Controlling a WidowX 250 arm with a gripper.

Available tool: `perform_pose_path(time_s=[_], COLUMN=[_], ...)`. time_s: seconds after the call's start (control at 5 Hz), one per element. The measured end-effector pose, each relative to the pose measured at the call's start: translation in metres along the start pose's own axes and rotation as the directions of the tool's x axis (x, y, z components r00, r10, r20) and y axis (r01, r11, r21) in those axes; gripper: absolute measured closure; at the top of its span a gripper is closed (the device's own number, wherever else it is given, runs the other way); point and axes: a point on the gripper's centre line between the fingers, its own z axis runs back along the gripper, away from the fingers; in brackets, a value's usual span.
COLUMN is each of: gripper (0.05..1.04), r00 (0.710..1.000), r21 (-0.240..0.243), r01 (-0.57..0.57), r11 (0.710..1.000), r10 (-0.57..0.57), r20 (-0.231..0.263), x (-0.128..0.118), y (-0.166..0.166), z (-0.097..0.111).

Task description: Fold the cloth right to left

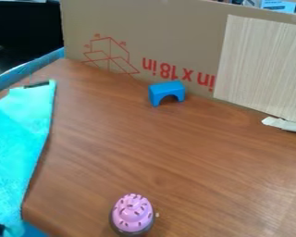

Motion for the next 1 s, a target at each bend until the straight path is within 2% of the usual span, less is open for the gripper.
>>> perform_pose_path(time_s=[0.2,0.4,0.6,0.8,1.0], gripper=[0.606,0.268,0.086,0.081,0.084], r00=[1.000,1.000,0.999,0.981,0.916], r21=[0.012,0.005,-0.013,-0.093,-0.233], r01=[-0.006,0.002,0.031,0.181,0.371], r11=[1.000,1.000,0.999,0.979,0.899], r10=[0.006,-0.002,-0.032,-0.187,-0.396], r20=[-0.017,-0.021,-0.028,-0.055,-0.065], x=[-0.002,-0.002,-0.003,0.003,0.015], y=[0.001,-0.002,-0.007,-0.028,-0.067], z=[0.000,0.001,0.001,0.011,0.039])
